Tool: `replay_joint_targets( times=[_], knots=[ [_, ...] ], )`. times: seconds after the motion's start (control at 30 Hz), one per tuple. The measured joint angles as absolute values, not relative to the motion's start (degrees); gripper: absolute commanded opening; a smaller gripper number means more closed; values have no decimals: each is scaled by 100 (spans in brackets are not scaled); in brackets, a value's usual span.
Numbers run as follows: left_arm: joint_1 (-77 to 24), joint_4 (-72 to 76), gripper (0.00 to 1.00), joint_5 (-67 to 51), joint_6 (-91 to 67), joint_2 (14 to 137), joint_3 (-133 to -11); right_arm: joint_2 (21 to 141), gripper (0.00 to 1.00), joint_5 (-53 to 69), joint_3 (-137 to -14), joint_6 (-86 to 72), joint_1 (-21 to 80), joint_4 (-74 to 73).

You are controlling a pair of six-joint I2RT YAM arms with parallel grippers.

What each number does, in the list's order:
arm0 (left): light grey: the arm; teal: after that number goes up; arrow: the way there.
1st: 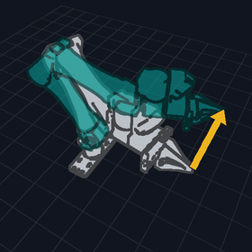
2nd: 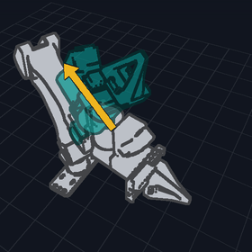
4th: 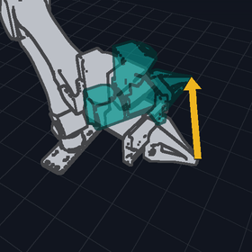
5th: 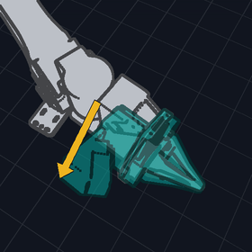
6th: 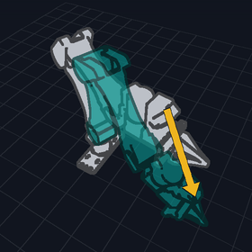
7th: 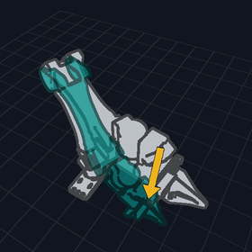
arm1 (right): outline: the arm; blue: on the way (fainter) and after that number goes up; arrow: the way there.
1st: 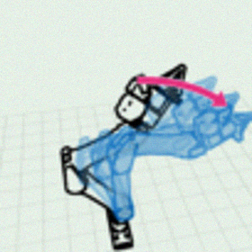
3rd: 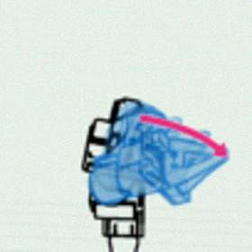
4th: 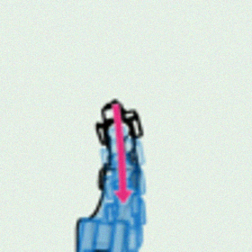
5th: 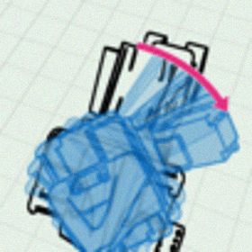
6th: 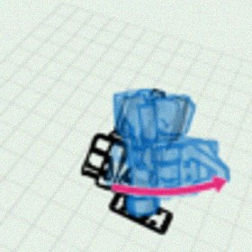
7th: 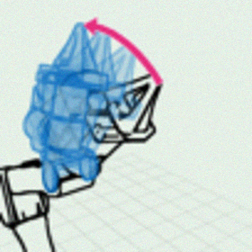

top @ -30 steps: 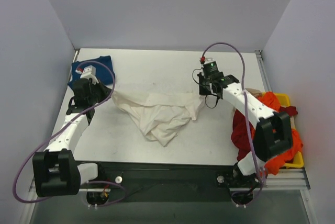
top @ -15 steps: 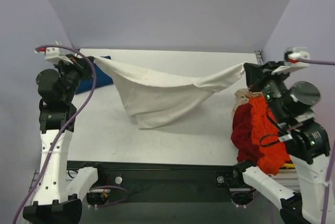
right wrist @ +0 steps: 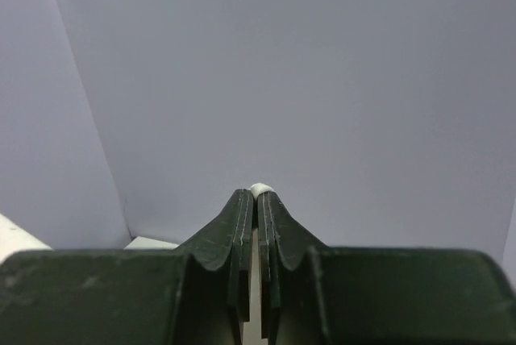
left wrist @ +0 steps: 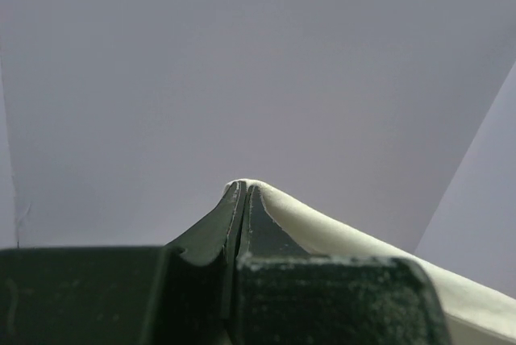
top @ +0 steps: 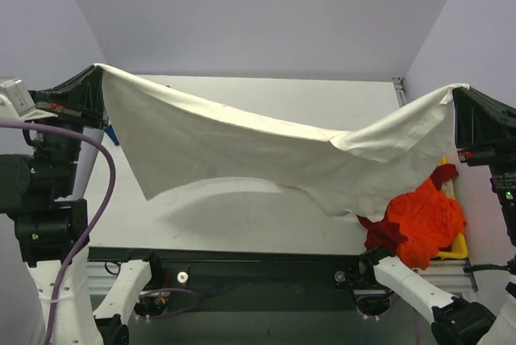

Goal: Fold and stack the t-shirts
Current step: Flatten out the tshirt

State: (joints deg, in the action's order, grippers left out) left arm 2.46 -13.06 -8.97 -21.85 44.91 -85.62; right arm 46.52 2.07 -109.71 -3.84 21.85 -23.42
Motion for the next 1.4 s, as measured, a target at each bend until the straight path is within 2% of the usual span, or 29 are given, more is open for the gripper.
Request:
replay_joint_targets(
  times=[0.13,0.47,0.63,0.8,1.07,1.4],
  knots=[
    [246,-1166,0,-1061,-2209,4930,-8567,5177,0,-209,-11161,-137,2182,-2250],
    [279,-956,0,-1459,-2335,7470,-8366,7662,0,-1011,-10943,320,1868,-1872],
    [325,-998,0,-1645,-2397,7603,-8130,8305,0,-1022,-10995,384,1800,-1935],
    [392,-891,0,-1772,-2502,6921,-7981,8031,0,-956,-11115,421,1800,-1946],
    [499,-685,0,-1806,-2571,5441,-8066,6687,0,-534,-11212,460,1804,-1911],
    [499,-906,0,-1907,-2477,5081,-10036,5555,0,370,-11858,412,1804,-1857]
  ],
)
